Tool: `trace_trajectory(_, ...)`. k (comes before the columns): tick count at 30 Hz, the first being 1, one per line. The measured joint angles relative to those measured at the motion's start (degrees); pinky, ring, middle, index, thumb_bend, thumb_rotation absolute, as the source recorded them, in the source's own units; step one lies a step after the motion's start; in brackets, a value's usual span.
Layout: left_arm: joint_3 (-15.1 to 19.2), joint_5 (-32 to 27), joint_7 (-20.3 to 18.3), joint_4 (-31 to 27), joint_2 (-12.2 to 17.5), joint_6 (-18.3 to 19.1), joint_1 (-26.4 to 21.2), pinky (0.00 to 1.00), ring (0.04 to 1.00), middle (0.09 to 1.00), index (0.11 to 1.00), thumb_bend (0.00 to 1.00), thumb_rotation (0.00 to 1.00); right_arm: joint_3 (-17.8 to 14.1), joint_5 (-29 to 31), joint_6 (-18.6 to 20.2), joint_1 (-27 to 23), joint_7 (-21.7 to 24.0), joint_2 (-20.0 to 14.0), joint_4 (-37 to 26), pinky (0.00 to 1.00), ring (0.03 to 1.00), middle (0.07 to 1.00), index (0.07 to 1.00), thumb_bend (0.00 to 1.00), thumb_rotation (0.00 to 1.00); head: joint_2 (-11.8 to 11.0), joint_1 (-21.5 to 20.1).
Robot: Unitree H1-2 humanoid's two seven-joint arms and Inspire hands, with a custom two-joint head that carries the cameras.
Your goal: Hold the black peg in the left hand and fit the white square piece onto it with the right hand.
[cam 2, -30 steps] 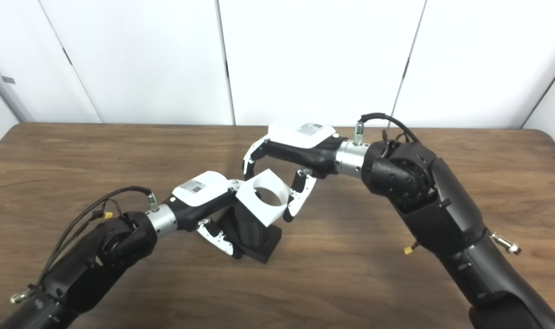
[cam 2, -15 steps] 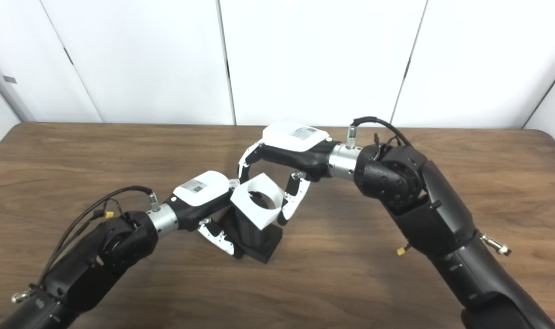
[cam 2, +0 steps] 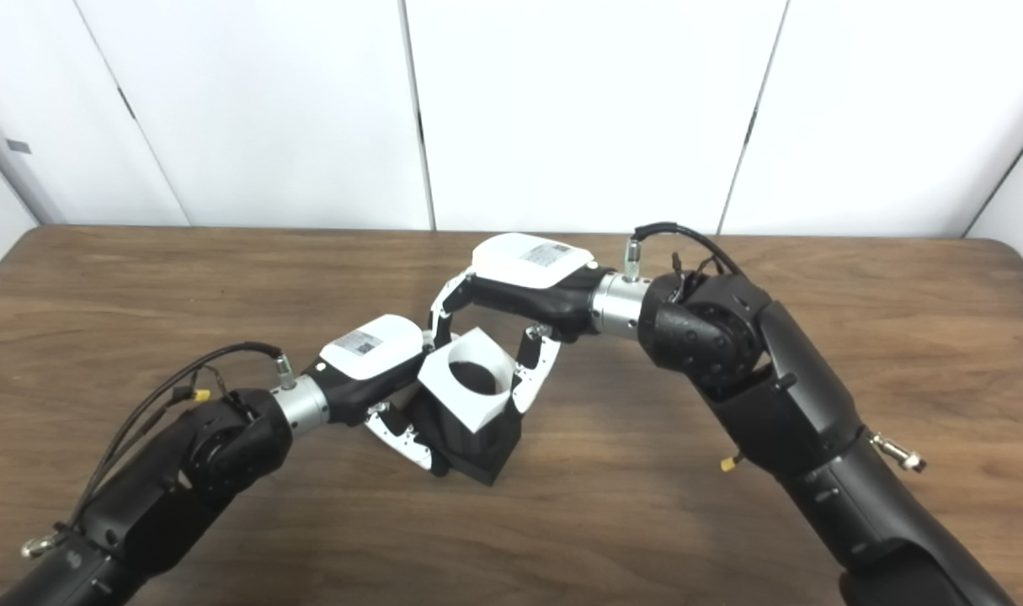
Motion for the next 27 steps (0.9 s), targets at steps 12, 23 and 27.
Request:
trace_trajectory(12,0.0,0.0,-0.7,-0.5,-0.2,1.0,0.0,0.73,0.894,0.842,0.489,0.52,0.07,1.4,-1.0,-0.5,0.0,-0.6,1.2,3.0,0.84,0.800,0.747,0.477,0.53,0.14,0.4,0.8)
trace_trajectory(23,0.1,0.0,-1.6,-1.0,-0.2,2.0,0.0,0.74,0.899,0.846,0.489,0.52,0.07,1.7,-1.2,-2.3,-0.3,-1.3,1.7,4.9,0.86,0.821,0.751,0.478,0.52,0.13,0.4,0.7)
trace_trajectory(27,0.1,0.0,-1.6,-1.1,-0.1,2.0,0.0,0.73,0.898,0.848,0.489,0.52,0.07,1.9,-1.2,-2.4,-0.3,-1.3,1.6,5.1,0.85,0.806,0.756,0.484,0.52,0.15,0.7,0.8)
